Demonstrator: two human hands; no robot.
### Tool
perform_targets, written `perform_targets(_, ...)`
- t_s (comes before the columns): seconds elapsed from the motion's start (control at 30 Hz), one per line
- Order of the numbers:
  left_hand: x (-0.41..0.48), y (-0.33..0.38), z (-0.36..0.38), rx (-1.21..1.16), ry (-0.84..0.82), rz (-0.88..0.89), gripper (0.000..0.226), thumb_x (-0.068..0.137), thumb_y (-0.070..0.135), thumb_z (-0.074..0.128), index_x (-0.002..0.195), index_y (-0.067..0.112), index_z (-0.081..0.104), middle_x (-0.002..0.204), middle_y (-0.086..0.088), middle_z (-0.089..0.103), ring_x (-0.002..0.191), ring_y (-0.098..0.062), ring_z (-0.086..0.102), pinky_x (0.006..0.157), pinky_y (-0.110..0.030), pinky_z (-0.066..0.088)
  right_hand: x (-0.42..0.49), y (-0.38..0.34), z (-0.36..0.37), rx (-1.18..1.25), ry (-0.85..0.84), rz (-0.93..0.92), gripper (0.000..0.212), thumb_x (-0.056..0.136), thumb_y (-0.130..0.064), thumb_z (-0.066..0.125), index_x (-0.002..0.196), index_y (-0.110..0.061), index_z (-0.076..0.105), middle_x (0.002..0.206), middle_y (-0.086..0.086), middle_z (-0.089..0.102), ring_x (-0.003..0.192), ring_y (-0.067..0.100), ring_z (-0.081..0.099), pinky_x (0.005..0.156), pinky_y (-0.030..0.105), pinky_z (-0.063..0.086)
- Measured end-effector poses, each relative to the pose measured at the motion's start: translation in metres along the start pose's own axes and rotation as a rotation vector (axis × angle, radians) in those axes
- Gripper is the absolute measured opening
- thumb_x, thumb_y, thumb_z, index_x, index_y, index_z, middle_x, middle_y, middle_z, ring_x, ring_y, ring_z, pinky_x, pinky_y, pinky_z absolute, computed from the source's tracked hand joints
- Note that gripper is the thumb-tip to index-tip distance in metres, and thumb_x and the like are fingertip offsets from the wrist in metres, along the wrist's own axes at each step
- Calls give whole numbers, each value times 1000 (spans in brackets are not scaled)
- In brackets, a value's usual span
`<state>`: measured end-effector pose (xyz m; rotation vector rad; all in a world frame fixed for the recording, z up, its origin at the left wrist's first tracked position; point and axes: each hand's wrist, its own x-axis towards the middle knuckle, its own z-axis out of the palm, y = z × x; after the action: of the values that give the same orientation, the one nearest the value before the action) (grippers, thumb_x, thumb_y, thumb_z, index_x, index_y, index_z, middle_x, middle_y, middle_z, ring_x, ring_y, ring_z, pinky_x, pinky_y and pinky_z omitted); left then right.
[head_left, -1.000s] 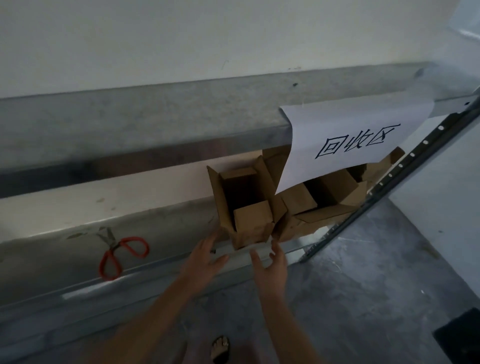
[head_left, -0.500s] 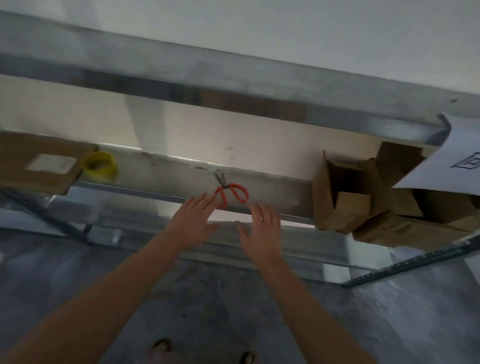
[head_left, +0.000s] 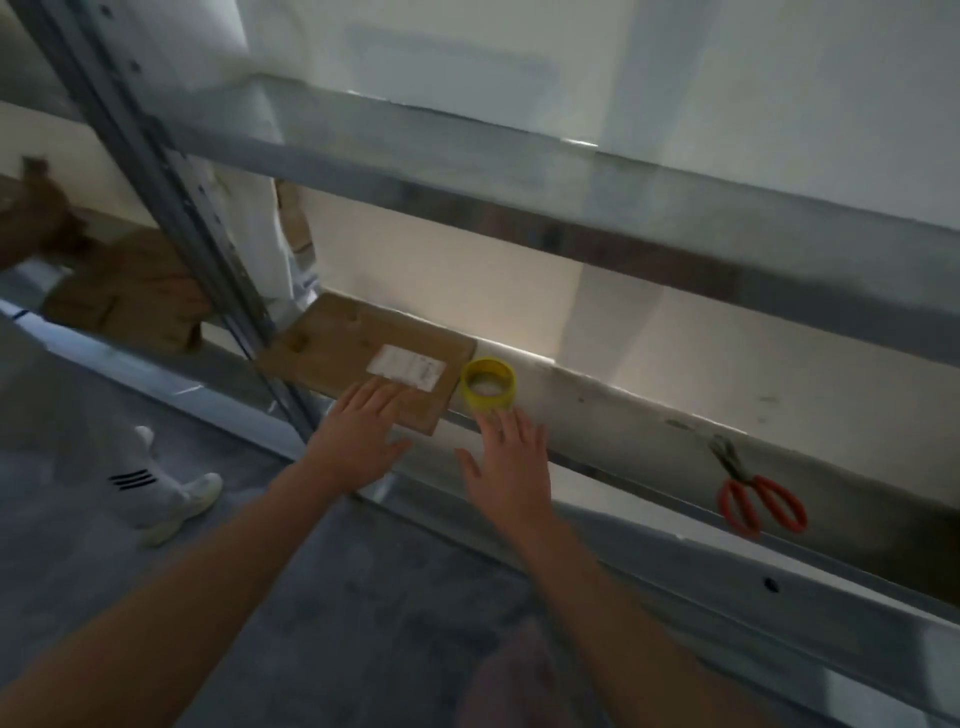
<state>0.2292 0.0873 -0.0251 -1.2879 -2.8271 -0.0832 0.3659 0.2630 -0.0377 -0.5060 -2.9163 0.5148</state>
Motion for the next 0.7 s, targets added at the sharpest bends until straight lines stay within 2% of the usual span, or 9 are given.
perform_targets(0.13,15,-93,10,-41,-15,-112,68,96,49,44,152,20,21,159,0,20,148,-20,9,120,-39,9,70,-46,37,44,-28,-20,60,94,-45,49,148,-22,39,152,7,38,143,30,28,118,51,19)
perform_targets(0.27,38,-156,33,-72,-40,-199,66,96,49,46,151,18,26,157,-3,26,147,-23,15,119,-39,14,127,-55,80,96,-99,40,60,95,-46,49,149,-24,35,154,5,35,145,28,24,119,44,22)
perform_targets(0.43,68,-222,58,-172,-77,-282,68,95,47,49,150,14,27,156,-7,28,145,-27,19,119,-41,16,159,-50,114,118,-156,204,62,95,-45,53,149,-22,34,154,4,36,142,25,28,115,38,29)
perform_targets(0.57,87,-256,72,-263,-195,-355,72,94,51,48,152,19,21,158,-6,21,145,-25,19,118,-39,18,163,-50,128,104,-129,329,60,91,-39,63,143,-14,46,148,9,43,137,28,36,114,40,31)
perform_targets(0.7,114,-271,85,-341,-273,-354,75,93,53,49,153,20,17,159,-7,16,144,-27,19,116,-42,21,168,-64,136,85,-110,499,67,90,-44,62,147,-18,38,153,7,33,141,27,30,116,41,29)
